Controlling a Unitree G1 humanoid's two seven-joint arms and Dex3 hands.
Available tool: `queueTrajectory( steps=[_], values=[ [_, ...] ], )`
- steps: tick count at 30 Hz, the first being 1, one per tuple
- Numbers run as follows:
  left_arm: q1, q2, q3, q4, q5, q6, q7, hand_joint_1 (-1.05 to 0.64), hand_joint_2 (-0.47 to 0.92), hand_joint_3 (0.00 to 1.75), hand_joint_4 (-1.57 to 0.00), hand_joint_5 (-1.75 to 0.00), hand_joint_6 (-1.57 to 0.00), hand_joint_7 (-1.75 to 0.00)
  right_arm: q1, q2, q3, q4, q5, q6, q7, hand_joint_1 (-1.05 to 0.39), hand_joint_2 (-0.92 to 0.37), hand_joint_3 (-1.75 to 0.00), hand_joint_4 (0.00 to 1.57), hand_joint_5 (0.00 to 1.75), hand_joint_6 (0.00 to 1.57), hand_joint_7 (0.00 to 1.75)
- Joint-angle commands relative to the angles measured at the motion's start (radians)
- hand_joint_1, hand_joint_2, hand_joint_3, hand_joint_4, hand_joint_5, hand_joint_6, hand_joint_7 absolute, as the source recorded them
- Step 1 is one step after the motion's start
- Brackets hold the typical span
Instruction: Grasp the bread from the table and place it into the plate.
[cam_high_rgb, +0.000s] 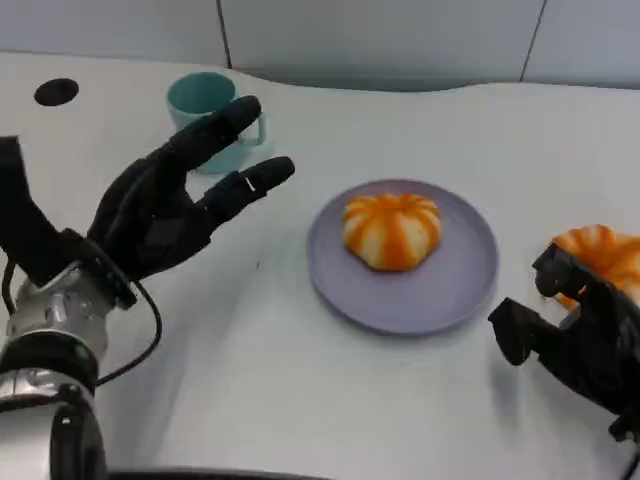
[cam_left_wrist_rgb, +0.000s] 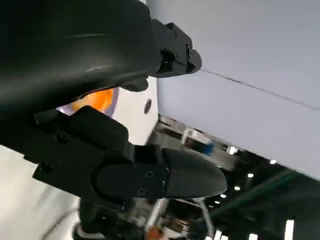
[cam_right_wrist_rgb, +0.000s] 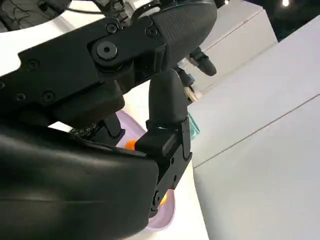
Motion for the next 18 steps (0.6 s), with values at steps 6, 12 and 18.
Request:
queueTrajectory(
  steps=[6, 12, 18],
  values=[
    [0.061, 0.019, 0.073, 0.025, -0.038, 0.265, -0.052, -0.91, 0.92, 0.44, 0.0, -1.21, -0.37, -0.13, -0.008, -0.016, -0.012, 0.012, 0.002, -0.007, 0.0, -0.4, -0.87, 0.0, 0.9, 1.75, 0.65, 1.75],
    [0.047, 0.02, 0.004, 0.048, 0.062, 0.214, -0.081, -0.91, 0.92, 0.34, -0.03, -1.67, -0.19, -0.92, 0.007, -0.013, -0.012, -0.018, 0.004, -0.002, -0.022, -0.41, -0.87, 0.0, 0.89, 1.75, 0.65, 1.75],
    [0.042, 0.023, 0.007, 0.05, 0.076, 0.205, -0.089, -0.87, 0.92, 0.3, -0.29, -1.75, -0.12, -1.7, 0.007, -0.015, -0.01, -0.011, -0.004, -0.019, -0.017, -0.43, -0.88, -0.01, 0.89, 1.75, 0.65, 1.75]
  ],
)
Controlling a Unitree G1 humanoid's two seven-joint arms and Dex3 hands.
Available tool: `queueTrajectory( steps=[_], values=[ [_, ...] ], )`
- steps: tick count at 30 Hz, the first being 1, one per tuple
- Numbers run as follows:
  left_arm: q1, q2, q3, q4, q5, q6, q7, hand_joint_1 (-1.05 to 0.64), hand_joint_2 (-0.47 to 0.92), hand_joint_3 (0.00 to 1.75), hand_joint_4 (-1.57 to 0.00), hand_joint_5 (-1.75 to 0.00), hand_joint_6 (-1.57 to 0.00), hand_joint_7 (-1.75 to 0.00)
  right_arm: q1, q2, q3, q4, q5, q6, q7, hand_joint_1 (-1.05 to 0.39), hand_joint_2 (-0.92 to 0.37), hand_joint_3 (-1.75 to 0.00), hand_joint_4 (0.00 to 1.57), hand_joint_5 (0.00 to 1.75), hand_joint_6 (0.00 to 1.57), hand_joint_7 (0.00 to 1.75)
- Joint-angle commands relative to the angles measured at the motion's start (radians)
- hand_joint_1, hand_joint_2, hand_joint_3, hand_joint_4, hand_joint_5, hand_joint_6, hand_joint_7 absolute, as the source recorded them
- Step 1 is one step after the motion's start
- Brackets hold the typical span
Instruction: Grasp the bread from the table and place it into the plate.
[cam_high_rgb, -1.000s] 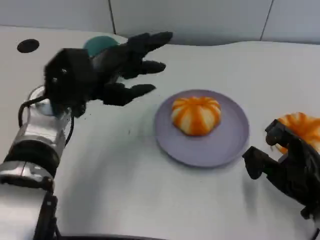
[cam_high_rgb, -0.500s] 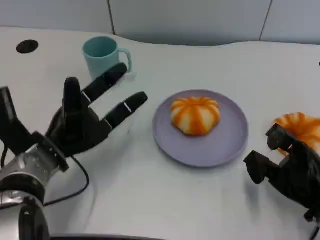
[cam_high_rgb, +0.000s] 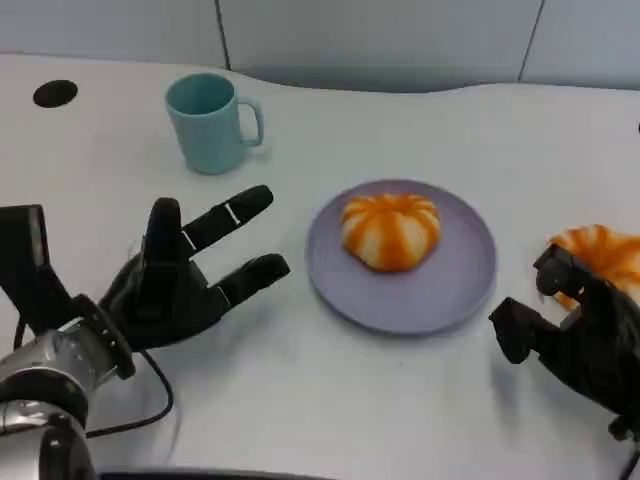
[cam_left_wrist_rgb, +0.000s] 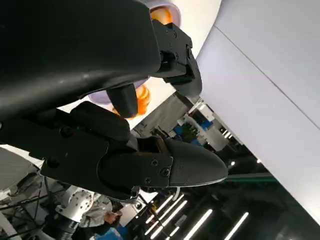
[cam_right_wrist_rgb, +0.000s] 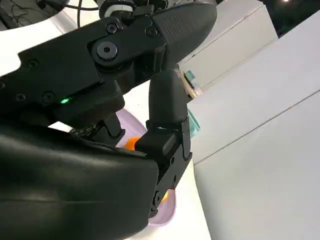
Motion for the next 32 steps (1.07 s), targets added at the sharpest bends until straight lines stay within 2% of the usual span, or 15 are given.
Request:
queueTrajectory(
  steps=[1, 5, 6, 7, 9, 15, 29, 32],
  values=[
    [-0.023, 0.015, 0.001, 0.005, 0.015, -0.016, -0.02, -0.87, 0.92, 0.29, -0.3, -1.75, -0.12, -1.72, 0.008, -0.015, -0.01, -0.004, -0.003, -0.019, 0.0, -0.43, -0.88, -0.01, 0.89, 1.75, 0.65, 1.75],
    [-0.023, 0.015, 0.001, 0.006, 0.016, -0.017, -0.021, -0.87, 0.92, 0.29, -0.32, -1.75, -0.12, -1.75, 0.008, -0.014, -0.011, -0.003, -0.004, -0.02, 0.001, -0.43, -0.88, -0.01, 0.89, 1.75, 0.65, 1.75],
    [-0.028, 0.022, -0.019, 0.009, 0.032, -0.001, -0.059, -0.83, 0.91, 0.27, -0.37, -1.75, -0.19, -1.75, 0.006, -0.013, -0.01, -0.001, -0.004, -0.021, -0.002, -0.43, -0.88, 0.0, 0.89, 1.75, 0.65, 1.75],
    [-0.032, 0.028, -0.034, 0.012, 0.044, 0.011, -0.089, -0.73, 0.9, 0.19, -0.54, -1.75, -0.34, -1.75, 0.005, -0.012, -0.01, 0.001, -0.005, -0.022, -0.003, -0.43, -0.88, 0.0, 0.89, 1.75, 0.65, 1.75],
    [-0.038, 0.036, -0.057, 0.015, 0.07, 0.02, -0.13, -0.65, 0.89, 0.1, -0.67, -1.75, -0.45, -1.75, 0.003, -0.011, -0.011, 0.002, -0.002, -0.015, -0.008, -0.42, -0.87, 0.0, 0.89, 1.75, 0.66, 1.75],
    [-0.044, 0.041, -0.064, 0.019, 0.09, 0.02, -0.153, -0.62, 0.87, 0.04, -0.67, -1.75, -0.48, -1.75, -0.001, -0.014, -0.012, 0.006, 0.003, -0.01, -0.002, -0.42, -0.88, 0.0, 0.89, 1.75, 0.65, 1.75],
    [-0.044, 0.043, -0.063, 0.018, 0.099, 0.022, -0.151, -0.65, 0.88, 0.02, -0.67, -1.75, -0.48, -1.75, 0.005, -0.012, -0.009, 0.001, -0.005, -0.02, -0.014, -0.43, -0.86, 0.0, 0.89, 1.75, 0.66, 1.75],
    [-0.045, 0.045, -0.062, 0.018, 0.1, 0.026, -0.157, -0.65, 0.88, 0.01, -0.67, -1.75, -0.48, -1.75, 0.006, -0.01, -0.012, -0.005, 0.007, 0.001, -0.018, -0.42, -0.85, 0.0, 0.89, 1.75, 0.67, 1.75]
  ],
)
